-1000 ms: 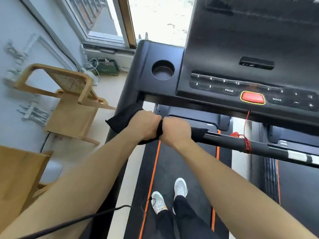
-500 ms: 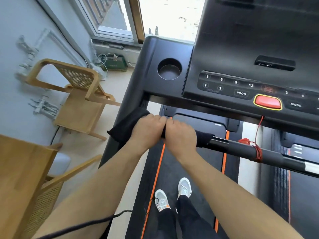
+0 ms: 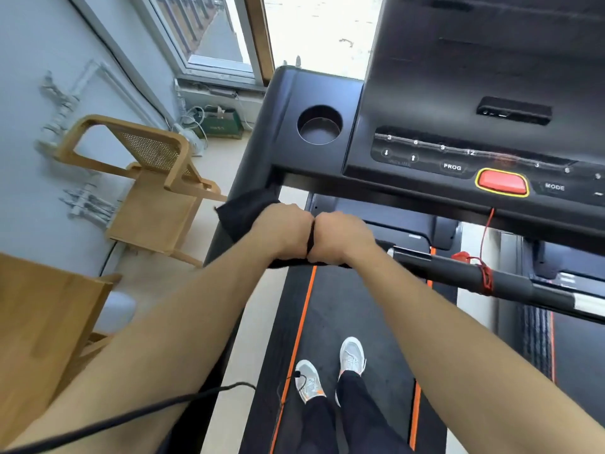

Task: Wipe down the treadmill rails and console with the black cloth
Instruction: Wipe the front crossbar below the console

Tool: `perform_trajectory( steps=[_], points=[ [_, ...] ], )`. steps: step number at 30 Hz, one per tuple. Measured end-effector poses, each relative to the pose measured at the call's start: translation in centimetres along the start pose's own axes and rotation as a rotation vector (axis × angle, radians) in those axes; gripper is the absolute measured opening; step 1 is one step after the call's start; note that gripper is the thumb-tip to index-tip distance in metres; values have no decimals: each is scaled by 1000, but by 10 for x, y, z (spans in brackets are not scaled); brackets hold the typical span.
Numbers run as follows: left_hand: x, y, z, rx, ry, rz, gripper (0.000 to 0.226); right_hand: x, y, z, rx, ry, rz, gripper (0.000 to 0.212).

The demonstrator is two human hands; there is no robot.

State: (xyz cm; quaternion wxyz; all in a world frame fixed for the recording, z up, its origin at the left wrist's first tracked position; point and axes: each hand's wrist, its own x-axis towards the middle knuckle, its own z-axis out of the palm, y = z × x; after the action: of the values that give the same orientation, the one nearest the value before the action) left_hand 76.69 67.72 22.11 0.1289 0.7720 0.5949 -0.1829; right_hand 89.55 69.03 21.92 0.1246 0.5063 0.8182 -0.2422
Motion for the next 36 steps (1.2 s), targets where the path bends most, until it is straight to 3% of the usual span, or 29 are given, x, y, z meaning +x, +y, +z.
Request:
perform_trajectory(
  steps=[3, 6, 9, 11, 14, 17, 20, 23, 25, 27, 29, 31, 33, 34, 36],
  points=[
    [-16, 13, 30, 76, 383, -104, 13, -24, -1, 41, -241, 500, -33, 29],
    [-18, 23, 41, 99, 526, -138, 26, -30, 13, 55, -277, 683, -16, 32],
    [-14, 32, 38, 89, 519, -78, 29, -34, 28, 38, -255, 561, -13, 30],
    [-8, 33, 21, 35, 339, -37, 22, -32, 41, 21, -130, 240, 18, 30],
    [8, 29, -9, -61, -61, 47, 31, -22, 59, -9, 58, -189, 32, 36],
    [17, 30, -22, -104, -212, 92, 42, -16, 68, -24, 232, -375, 8, 29],
    [6, 37, -6, -41, 14, 92, 35, -28, 68, -19, 129, -252, -8, 26],
    [0, 63, 17, 62, 312, 107, 24, -54, 75, 20, -188, 266, 3, 27],
    [9, 81, 13, 25, 256, 114, 18, -67, 80, 34, -277, 480, 11, 26],
    [25, 88, -7, -43, -8, 143, 16, -62, 86, 21, -192, 278, 84, 20],
    [40, 85, -27, -183, -312, 173, 22, -49, 94, -4, -9, -108, 74, 27],
    [47, 84, -38, -276, -483, 178, 27, -40, 102, -25, 157, -349, 55, 29],
    [43, 86, -36, -235, -435, 183, 30, -42, 105, -24, 180, -365, 55, 29],
    [39, 88, -29, -176, -317, 176, 30, -47, 106, -18, 112, -273, 62, 29],
    [27, 98, -6, -26, 55, 151, 21, -62, 105, 10, -135, 103, 52, 24]
  ],
)
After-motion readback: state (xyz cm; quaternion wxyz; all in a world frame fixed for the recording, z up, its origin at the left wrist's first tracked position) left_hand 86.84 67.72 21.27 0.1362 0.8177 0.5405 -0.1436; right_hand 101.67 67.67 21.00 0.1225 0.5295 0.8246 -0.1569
